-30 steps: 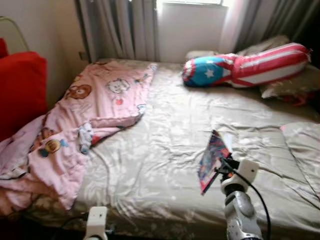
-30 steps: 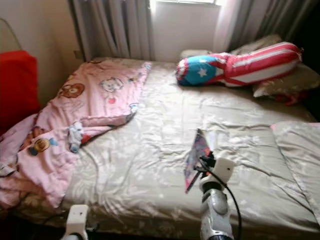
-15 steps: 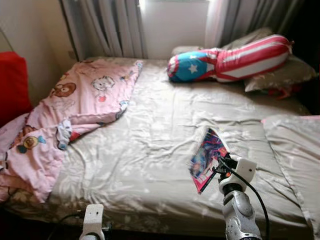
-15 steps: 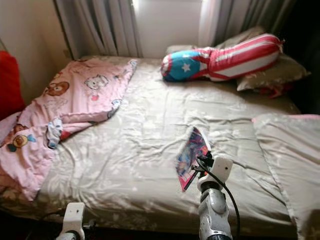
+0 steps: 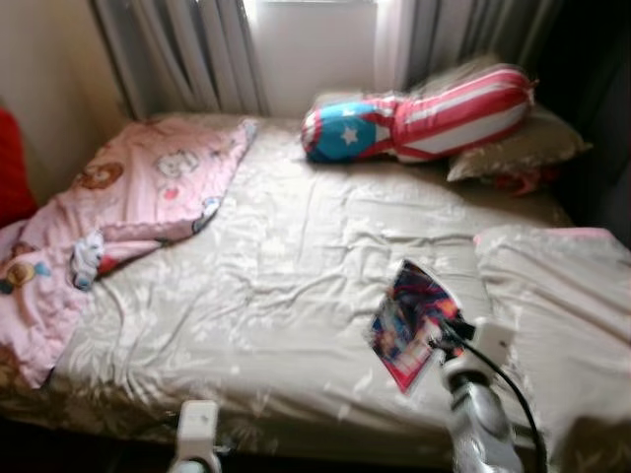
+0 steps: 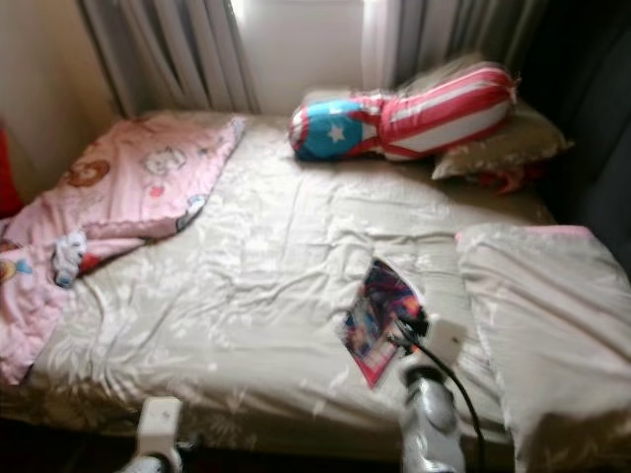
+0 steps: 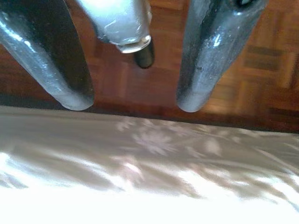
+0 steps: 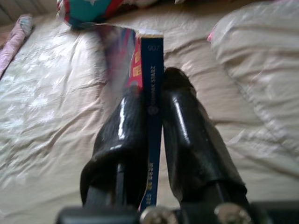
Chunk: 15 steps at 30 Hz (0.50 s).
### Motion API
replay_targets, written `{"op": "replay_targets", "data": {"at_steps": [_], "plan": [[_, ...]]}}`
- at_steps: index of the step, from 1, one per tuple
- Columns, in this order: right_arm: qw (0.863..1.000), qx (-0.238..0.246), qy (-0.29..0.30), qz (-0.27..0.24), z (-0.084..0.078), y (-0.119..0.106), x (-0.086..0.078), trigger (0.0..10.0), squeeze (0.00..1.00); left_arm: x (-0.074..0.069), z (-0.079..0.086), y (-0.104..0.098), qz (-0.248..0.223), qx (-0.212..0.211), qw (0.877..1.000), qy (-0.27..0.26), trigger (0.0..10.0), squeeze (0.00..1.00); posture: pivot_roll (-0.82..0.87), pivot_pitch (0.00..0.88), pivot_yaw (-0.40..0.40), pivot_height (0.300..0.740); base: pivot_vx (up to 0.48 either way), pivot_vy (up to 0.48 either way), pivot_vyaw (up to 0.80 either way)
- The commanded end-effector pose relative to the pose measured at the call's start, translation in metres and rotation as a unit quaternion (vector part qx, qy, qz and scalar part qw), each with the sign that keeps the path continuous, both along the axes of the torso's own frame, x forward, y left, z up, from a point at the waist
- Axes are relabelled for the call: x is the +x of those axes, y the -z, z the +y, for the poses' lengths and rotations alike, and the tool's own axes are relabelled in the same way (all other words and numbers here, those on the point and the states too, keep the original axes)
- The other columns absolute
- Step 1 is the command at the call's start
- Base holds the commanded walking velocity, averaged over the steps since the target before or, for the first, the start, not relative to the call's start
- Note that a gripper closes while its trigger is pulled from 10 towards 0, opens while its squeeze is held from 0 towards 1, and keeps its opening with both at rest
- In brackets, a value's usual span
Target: Clean up the room
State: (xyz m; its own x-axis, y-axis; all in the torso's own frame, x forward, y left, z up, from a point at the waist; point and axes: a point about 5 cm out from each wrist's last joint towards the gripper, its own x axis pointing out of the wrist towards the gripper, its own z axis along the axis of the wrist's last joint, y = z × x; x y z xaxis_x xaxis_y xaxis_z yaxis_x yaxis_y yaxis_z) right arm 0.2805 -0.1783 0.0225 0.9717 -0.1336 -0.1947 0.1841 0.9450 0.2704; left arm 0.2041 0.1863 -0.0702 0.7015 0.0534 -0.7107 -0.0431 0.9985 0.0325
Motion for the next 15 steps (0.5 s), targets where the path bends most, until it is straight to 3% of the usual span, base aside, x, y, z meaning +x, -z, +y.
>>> {"op": "replay_targets", "data": {"at_steps": [1,15], "plan": [[1.0,0.003,-0.001,-0.021,0.0046,-0.0081,0.0055,10.0,0.0,-0.0034,0.0126,0.0,0.003,0.015,1.0,-0.006,10.0,0.0,-0.04,0.0,-0.029,0.724,0.0,0.0,0.0],[1.0,0.003,0.003,-0.019,0.0043,-0.0072,0.0047,10.0,0.0,-0.0031,0.0123,-0.0004,-0.002,0.009,1.0,-0.008,10.0,0.0,-0.04,0.0,-0.028,0.724,0.0,0.0,0.0]]}}
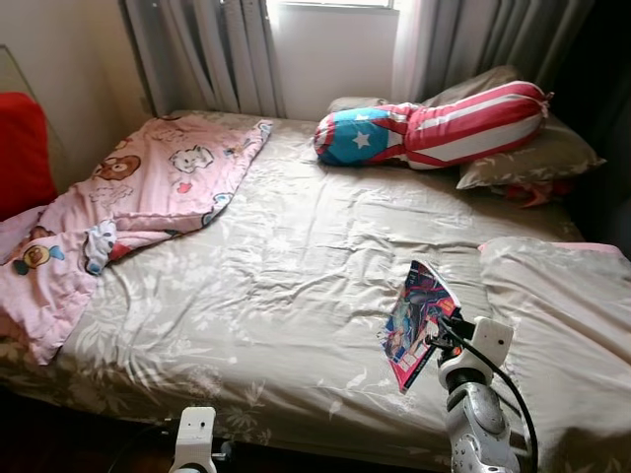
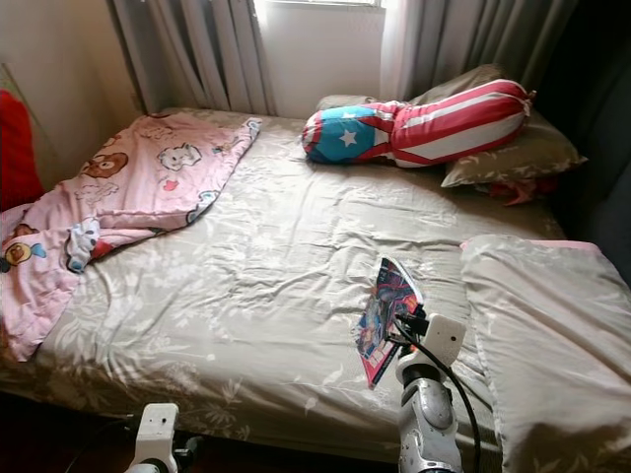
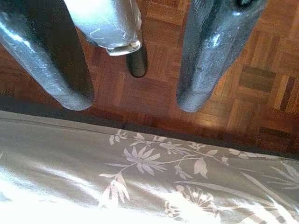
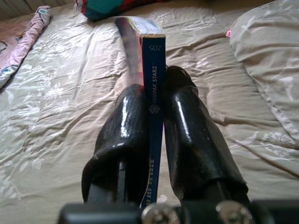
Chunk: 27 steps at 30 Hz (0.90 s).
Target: Clean up the room
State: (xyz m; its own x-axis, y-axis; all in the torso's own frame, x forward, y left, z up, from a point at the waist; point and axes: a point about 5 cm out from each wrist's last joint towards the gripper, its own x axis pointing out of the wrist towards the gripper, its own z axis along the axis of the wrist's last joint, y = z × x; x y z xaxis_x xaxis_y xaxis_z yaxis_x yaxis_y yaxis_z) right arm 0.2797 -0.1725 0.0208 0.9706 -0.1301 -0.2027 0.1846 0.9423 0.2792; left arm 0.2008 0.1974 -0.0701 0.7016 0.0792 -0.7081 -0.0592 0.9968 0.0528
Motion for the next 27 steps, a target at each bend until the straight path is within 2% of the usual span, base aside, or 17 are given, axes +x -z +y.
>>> {"op": "replay_targets", "data": {"at_steps": [1,5,21,27], "plan": [[1.0,-0.002,0.004,-0.022,-0.0015,-0.0088,0.0055,10.0,0.0,0.0002,0.0013,-0.0003,-0.001,-0.001,1.0,0.0,10.0,0.0,-0.04,0.0,-0.028,0.724,0.0,0.0,0.0],[1.0,-0.003,0.005,-0.014,-0.0021,-0.0074,0.0056,10.0,0.0,-0.0003,0.0012,0.0002,0.003,0.004,1.0,0.004,10.0,0.0,-0.04,0.0,-0.029,0.724,0.0,0.0,0.0],[1.0,-0.006,0.002,-0.012,-0.0019,-0.0086,0.0089,10.0,0.0,-0.0027,0.0002,0.0015,0.005,0.005,1.0,0.006,10.0,0.0,-0.04,0.0,-0.031,0.724,0.278,0.0,-0.73],[1.0,-0.009,0.0,-0.017,0.0002,-0.0089,0.0083,10.0,0.0,-0.0043,-0.0001,0.0023,0.006,0.005,1.0,0.006,10.0,0.0,-0.04,0.0,-0.031,0.724,0.309,0.0,0.0]]}}
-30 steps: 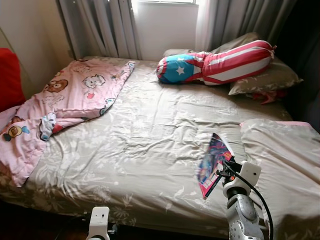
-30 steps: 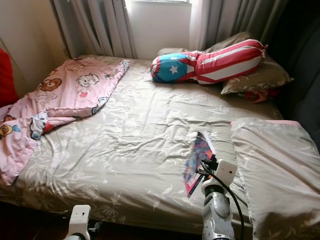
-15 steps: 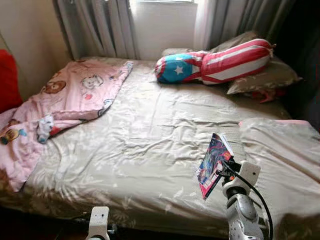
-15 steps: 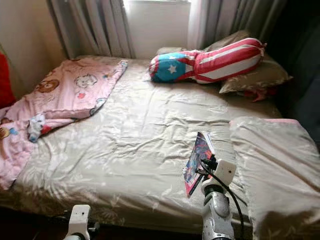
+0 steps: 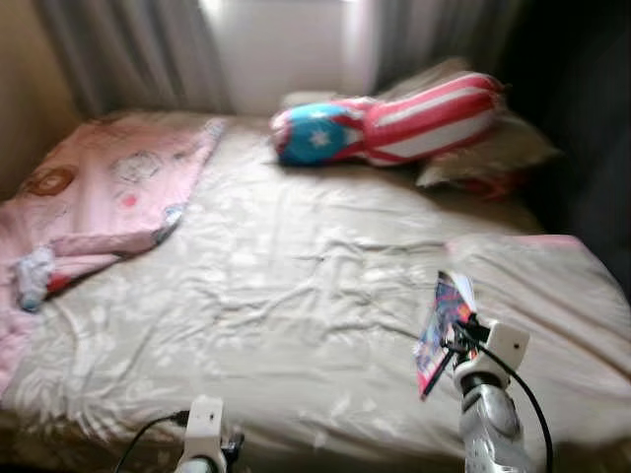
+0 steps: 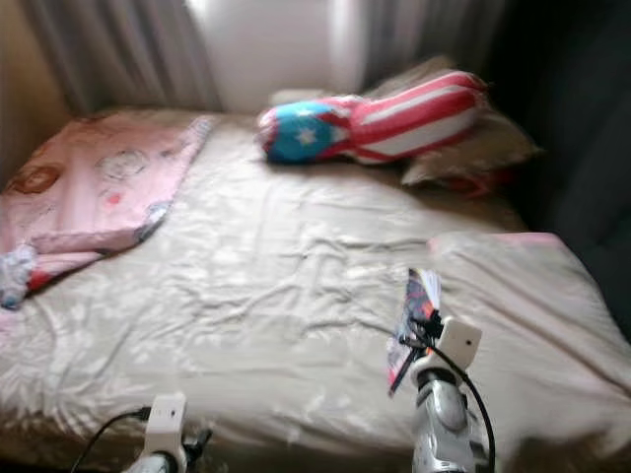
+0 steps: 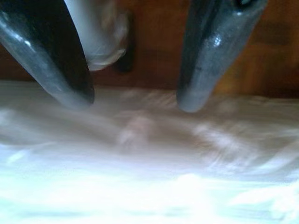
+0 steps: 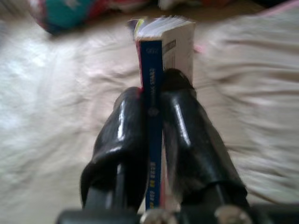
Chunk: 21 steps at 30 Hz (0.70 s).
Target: Clean up the room
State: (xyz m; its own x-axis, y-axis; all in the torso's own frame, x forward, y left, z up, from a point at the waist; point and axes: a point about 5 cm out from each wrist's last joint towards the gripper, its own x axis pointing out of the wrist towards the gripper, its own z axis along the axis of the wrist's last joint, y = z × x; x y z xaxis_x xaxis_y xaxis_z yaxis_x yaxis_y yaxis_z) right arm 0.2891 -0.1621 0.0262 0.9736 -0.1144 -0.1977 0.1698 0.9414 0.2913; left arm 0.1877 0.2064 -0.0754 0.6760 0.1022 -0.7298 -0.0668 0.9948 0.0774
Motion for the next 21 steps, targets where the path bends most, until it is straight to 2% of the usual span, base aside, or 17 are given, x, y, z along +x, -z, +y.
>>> {"op": "replay_targets", "data": {"at_steps": [1,10,17,21], "plan": [[1.0,-0.015,0.006,-0.014,-0.01,-0.003,-0.001,10.0,0.0,0.009,-0.009,-0.003,-0.011,-0.007,1.0,0.011,10.0,0.0,-0.04,0.0,-0.032,0.724,0.0,0.0,0.0],[1.0,-0.017,0.003,-0.014,-0.009,-0.003,-0.001,10.0,0.0,0.016,-0.009,-0.008,-0.032,-0.014,0.999,0.007,10.0,0.0,-0.04,0.0,-0.029,0.724,0.0,0.0,0.0],[1.0,-0.02,0.009,-0.015,-0.013,-0.002,-0.004,10.0,0.0,0.037,-0.003,-0.025,-0.108,-0.027,0.994,-0.008,10.0,0.0,-0.04,0.0,-0.027,0.724,0.0,0.0,0.0],[1.0,-0.02,0.008,-0.016,-0.013,-0.002,-0.005,10.0,0.0,0.053,0.0,-0.042,-0.17,-0.028,0.985,-0.005,10.0,0.0,-0.04,0.0,-0.026,0.724,0.0,0.0,0.0]]}}
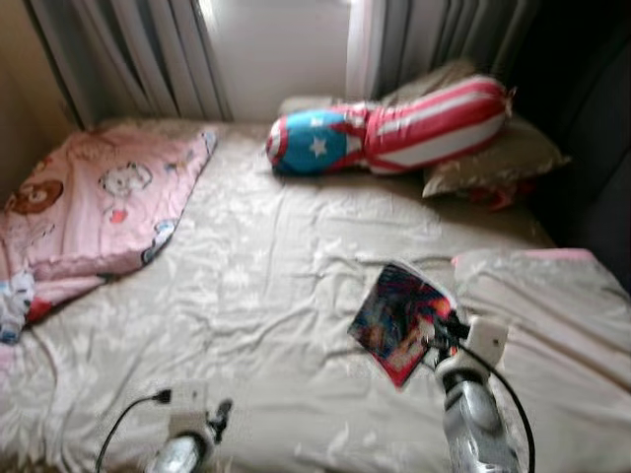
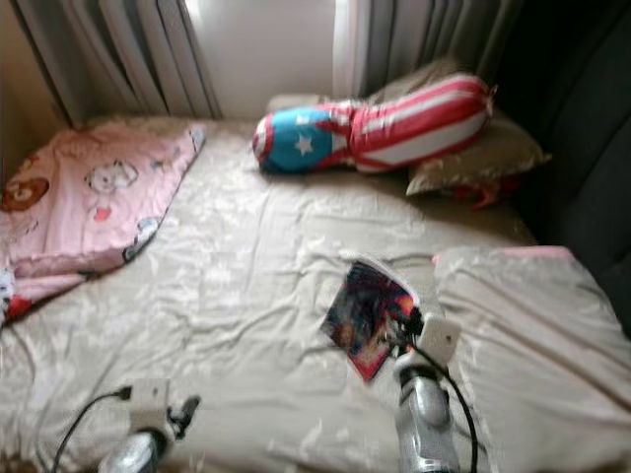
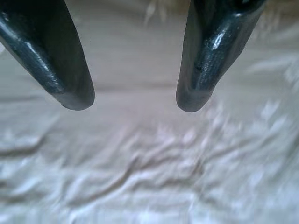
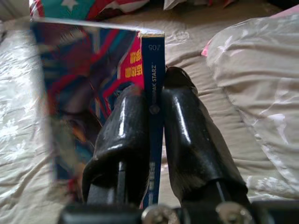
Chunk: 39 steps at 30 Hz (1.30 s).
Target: Clean up the room
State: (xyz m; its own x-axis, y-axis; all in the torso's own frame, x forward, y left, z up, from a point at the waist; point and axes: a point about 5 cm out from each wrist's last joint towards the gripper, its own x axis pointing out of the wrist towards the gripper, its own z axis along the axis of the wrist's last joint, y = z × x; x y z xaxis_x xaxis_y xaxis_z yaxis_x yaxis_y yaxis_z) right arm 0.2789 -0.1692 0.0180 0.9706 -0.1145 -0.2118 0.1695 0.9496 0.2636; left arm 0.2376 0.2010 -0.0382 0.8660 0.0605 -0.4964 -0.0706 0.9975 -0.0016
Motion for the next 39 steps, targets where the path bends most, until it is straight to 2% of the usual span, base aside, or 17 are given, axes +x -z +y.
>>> {"op": "replay_targets", "data": {"at_steps": [1,2,3,5,9,17,22,30,39], "plan": [[1.0,-0.01,0.007,-0.027,-0.005,-0.011,0.006,10.0,0.0,0.01,0.009,-0.014,-0.049,-0.003,0.999,-0.016,10.0,0.0,-0.04,0.0,-0.026,0.724,0.0,0.0,0.0],[0.999,-0.014,0.001,-0.029,-0.004,-0.012,0.006,10.0,0.0,0.019,0.014,-0.028,-0.097,-0.001,0.995,-0.022,10.0,0.0,-0.04,0.0,-0.026,0.724,0.0,0.0,0.0],[0.999,-0.014,0.0,-0.03,-0.004,-0.012,0.006,10.0,0.0,0.024,0.016,-0.036,-0.123,0.003,0.992,-0.021,10.0,0.0,-0.04,0.0,-0.026,0.724,0.0,0.0,0.0],[0.999,-0.015,-0.005,-0.03,-0.003,-0.012,0.006,10.0,0.0,0.029,0.018,-0.045,-0.149,0.008,0.988,-0.025,10.0,0.0,-0.03,0.0,-0.029,0.724,0.0,0.0,0.0],[0.999,-0.016,-0.015,-0.033,-0.001,-0.013,0.006,10.0,0.0,0.037,0.016,-0.058,-0.184,0.009,0.983,-0.019,10.0,0.0,-0.03,0.0,-0.031,0.724,0.0,0.0,0.0],[0.998,-0.012,-0.023,-0.056,0.001,-0.022,0.009,10.0,0.0,0.051,-0.006,-0.081,-0.245,-0.003,0.97,0.002,10.0,0.0,-0.05,0.0,-0.03,0.724,0.0,0.0,0.0],[0.998,-0.015,-0.023,-0.048,0.001,-0.02,0.009,10.0,0.0,0.055,-0.012,-0.091,-0.265,-0.002,0.964,0.01,10.0,0.0,-0.05,0.0,-0.03,0.724,0.0,0.0,0.0],[0.999,-0.017,-0.026,-0.04,0.003,-0.017,0.006,10.0,0.0,0.061,-0.009,-0.099,-0.267,-0.002,0.963,0.02,10.0,0.0,-0.05,0.0,-0.022,0.681,0.0,0.0,0.0],[0.999,-0.012,-0.02,-0.043,0.004,-0.016,0.004,10.0,0.0,0.063,-0.01,-0.103,-0.27,-0.001,0.962,0.032,10.0,0.0,-0.05,0.0,-0.018,0.681,0.0,0.0,0.0]]}}
